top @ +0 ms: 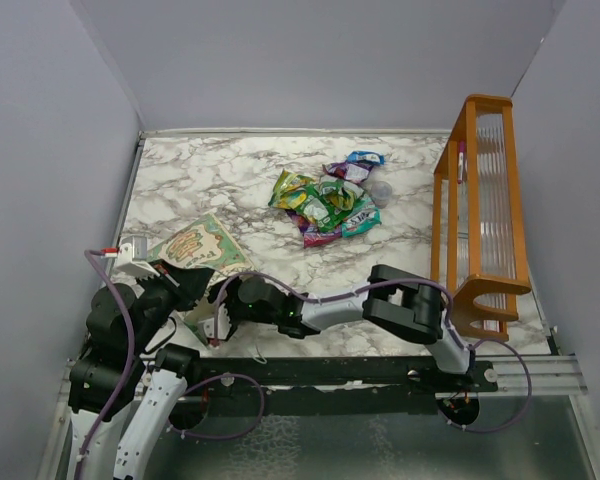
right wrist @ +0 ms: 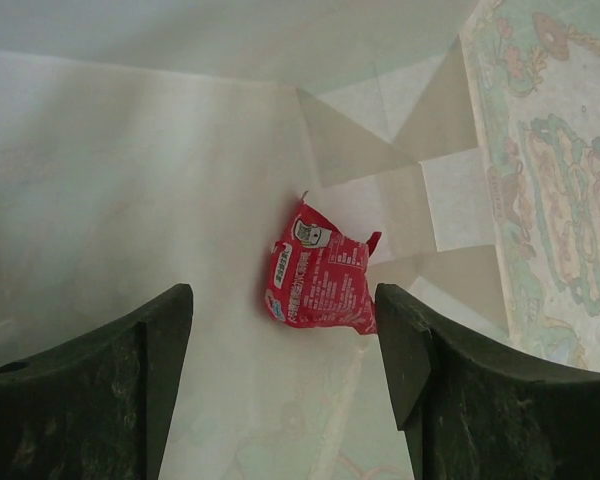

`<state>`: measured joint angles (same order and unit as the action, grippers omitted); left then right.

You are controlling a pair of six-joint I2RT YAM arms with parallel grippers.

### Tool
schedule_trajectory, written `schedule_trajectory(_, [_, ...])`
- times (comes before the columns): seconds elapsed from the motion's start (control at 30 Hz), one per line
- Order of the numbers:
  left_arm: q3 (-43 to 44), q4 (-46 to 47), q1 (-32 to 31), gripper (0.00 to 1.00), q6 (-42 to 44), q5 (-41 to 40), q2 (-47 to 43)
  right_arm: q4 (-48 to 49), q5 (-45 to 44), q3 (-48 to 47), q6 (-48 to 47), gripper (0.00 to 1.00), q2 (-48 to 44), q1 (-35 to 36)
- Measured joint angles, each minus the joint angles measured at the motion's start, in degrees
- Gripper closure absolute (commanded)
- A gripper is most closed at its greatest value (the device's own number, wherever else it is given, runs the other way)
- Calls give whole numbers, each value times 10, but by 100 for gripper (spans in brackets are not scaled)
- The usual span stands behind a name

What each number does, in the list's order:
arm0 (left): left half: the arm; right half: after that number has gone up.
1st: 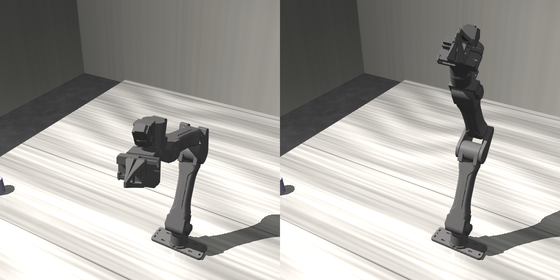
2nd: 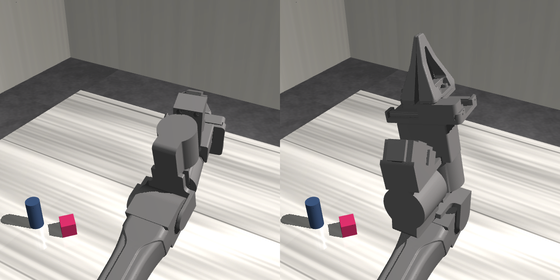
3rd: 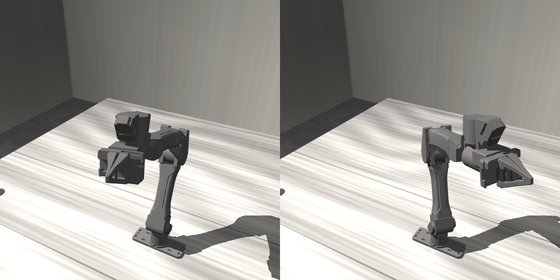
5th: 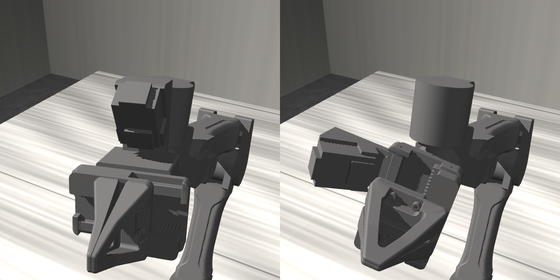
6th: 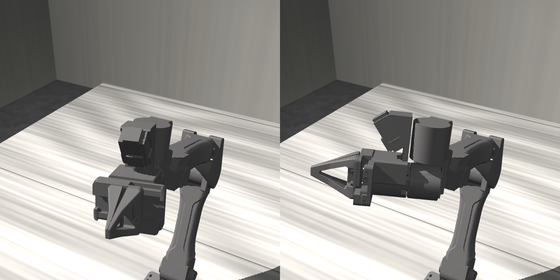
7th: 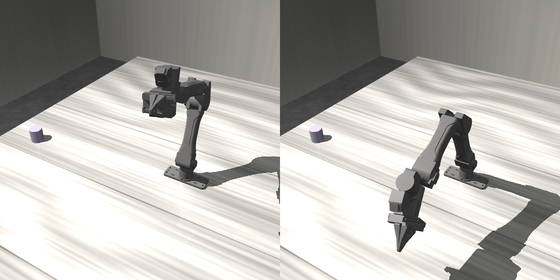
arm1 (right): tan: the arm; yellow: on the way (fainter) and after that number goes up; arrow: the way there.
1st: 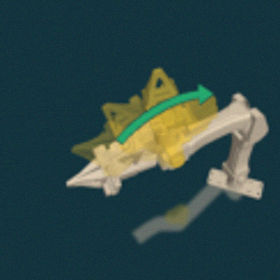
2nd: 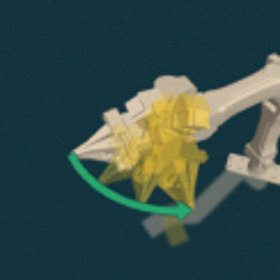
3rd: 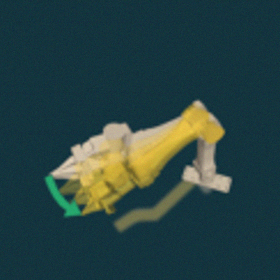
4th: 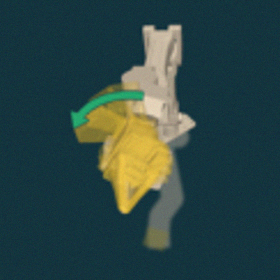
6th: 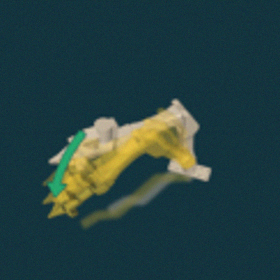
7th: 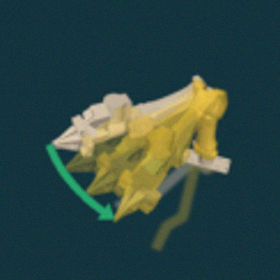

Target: Take the snacks out of the paper bag

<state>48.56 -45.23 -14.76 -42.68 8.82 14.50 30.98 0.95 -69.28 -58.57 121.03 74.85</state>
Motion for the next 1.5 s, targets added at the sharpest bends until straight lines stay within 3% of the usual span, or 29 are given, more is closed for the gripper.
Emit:
schedule_trajectory(0.6, [1,24,0,100,10,63,21,51,-24,-74,150,22,92,-61])
schedule_trajectory(1.13, [9,106,0,100,-3,119,77,137,-17,-120,283,22,143,-60])
schedule_trajectory(1.5, [16,135,0,100,-7,120,102,121,33,-218,404,21,201,-60])
